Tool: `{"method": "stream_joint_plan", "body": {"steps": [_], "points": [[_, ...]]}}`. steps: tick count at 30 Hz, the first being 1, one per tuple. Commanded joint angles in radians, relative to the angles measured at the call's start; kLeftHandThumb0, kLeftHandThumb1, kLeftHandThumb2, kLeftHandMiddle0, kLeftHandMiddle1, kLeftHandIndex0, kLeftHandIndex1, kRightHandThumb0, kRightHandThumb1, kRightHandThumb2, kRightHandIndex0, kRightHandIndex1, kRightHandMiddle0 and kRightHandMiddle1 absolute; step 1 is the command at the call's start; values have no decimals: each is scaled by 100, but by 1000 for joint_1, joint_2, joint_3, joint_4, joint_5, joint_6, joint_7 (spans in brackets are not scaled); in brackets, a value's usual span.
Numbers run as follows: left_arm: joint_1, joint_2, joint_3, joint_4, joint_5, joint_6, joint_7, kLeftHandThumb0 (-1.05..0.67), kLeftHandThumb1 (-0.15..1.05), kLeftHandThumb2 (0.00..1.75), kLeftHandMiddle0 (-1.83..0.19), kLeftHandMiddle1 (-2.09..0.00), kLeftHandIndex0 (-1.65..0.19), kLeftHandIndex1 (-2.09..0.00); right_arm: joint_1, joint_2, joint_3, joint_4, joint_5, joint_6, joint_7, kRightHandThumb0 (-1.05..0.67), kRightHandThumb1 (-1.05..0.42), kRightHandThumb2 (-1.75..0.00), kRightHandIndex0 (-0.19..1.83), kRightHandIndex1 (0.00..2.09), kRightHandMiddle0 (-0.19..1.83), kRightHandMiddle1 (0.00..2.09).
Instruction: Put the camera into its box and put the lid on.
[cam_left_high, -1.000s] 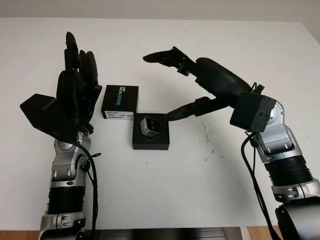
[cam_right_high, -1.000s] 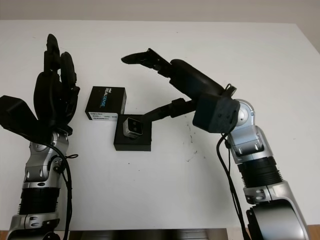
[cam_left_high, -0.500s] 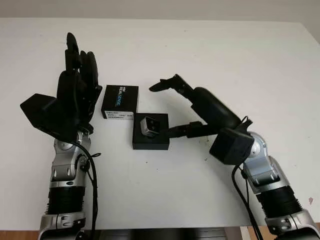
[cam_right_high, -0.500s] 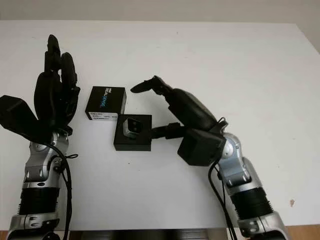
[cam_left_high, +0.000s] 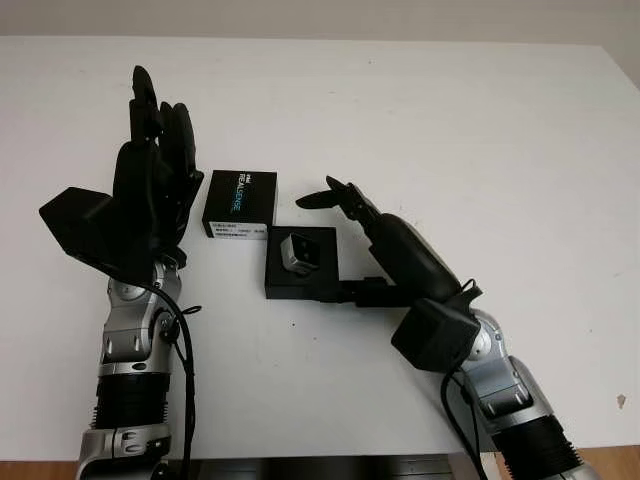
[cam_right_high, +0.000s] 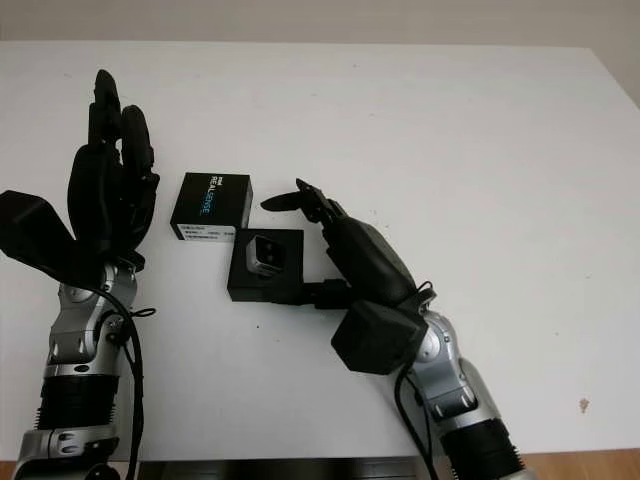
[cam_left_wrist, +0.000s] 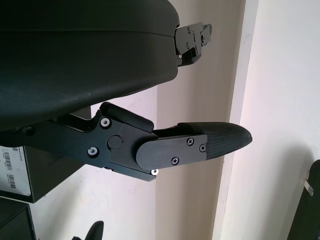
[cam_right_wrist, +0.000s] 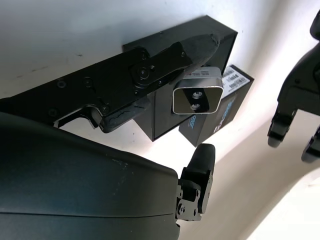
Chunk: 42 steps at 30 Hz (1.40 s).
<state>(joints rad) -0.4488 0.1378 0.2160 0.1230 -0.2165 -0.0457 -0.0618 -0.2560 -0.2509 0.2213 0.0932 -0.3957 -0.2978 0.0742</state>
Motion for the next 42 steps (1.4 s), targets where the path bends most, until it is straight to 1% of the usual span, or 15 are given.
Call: {"method": "stream_joint_plan", "body": {"steps": [1, 5, 16, 20, 26, 27, 28, 30, 33, 37, 42], "points": [[-2, 4, 1, -3, -1, -9, -6, -73, 105, 52, 19, 0, 19, 0, 12, 12, 1, -3, -4, -13, -18, -67, -90, -5, 6, 15, -15, 126], [-2, 3, 1, 2, 7, -14, -1, -72, 105, 53, 19, 0, 19, 0, 7, 22, 0, 13, 10, -5, -20, -64, -91, -6, 6, 13, -17, 132], [-5, 6, 3, 9, 2, -14, -7, -74, 105, 50, 19, 0, 19, 0, -13, 32, -7, 26, 65, 16, 19, -59, -92, -5, 9, 13, -15, 140], [-8, 6, 1, 12, 8, -15, -3, -74, 105, 51, 19, 0, 19, 0, -22, 22, -12, -12, 110, 93, 98, -61, -93, -6, 8, 12, -17, 139], [-9, 6, 3, 15, 5, -15, -5, -73, 105, 51, 19, 0, 19, 0, -32, 10, -18, -38, 126, 142, 153, -64, -93, -6, 11, 13, -15, 137], [-9, 6, 4, 14, 7, -12, -2, -73, 105, 51, 19, 0, 19, 0, -34, 5, -22, -59, 137, 182, 178, -65, -93, -6, 11, 13, -15, 136], [-9, 6, 4, 13, 8, -10, 0, -74, 105, 51, 19, 0, 19, 0, -35, 2, -24, -76, 145, 213, 197, -66, -94, -6, 10, 12, -15, 130], [-8, 6, 5, 12, 5, -8, -2, -74, 105, 50, 19, 0, 19, 0, -50, -2, -42, -105, 202, 304, 260, -67, -94, -5, 8, 10, -15, 124], [-6, 9, 5, 12, 7, -10, -5, -74, 105, 50, 19, 0, 19, 0, -79, -5, -64, -114, 265, 383, 317, -68, -92, -5, 7, 9, -14, 118], [-4, 10, 4, 11, 9, -13, -6, -74, 105, 51, 19, 0, 19, 0, -92, -9, -72, -114, 272, 396, 316, -72, -93, -5, 8, 9, -12, 115], [-2, 10, 4, 5, 9, -9, -5, -74, 105, 51, 19, 0, 19, 0, -78, -1, -65, -135, 246, 390, 282, -68, -93, -5, 9, 9, -12, 114]]}}
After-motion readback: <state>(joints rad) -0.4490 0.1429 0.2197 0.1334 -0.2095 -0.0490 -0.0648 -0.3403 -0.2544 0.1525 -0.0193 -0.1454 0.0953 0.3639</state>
